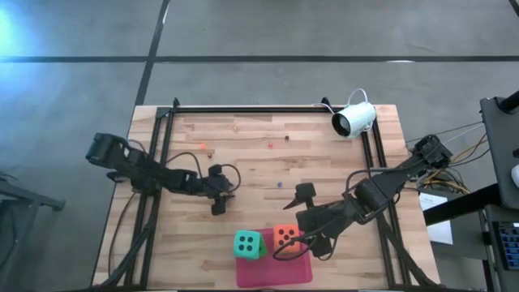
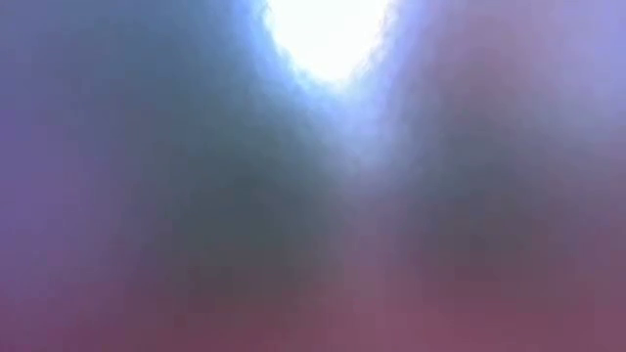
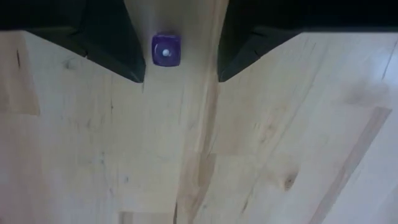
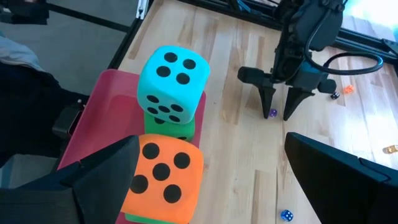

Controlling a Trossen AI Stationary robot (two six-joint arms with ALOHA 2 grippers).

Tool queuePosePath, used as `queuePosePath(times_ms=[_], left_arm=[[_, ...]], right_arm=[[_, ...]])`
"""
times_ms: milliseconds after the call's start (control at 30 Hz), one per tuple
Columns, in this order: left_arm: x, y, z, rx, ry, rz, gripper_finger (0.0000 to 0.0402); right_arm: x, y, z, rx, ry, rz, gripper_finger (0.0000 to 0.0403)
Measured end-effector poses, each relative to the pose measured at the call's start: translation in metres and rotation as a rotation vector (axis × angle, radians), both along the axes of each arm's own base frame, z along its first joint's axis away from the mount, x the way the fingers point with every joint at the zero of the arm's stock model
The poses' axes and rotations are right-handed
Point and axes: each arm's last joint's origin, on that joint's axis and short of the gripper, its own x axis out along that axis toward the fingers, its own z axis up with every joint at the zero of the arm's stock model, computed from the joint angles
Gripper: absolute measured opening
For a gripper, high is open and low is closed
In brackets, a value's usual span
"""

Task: Pick & Place Dice
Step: Put the purple dice into the pink bin

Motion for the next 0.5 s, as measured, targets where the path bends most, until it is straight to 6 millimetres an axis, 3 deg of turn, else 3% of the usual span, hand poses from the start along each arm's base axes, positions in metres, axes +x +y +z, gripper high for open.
queuePosePath(times_ms=[500], left_arm=[[-0.0002,-0.0017,-0.0008,-0.05,0.016,-0.032,0.0071]], right_arm=[[0.0,0.0,0.0,0.0,0.0,0.0,0.04]])
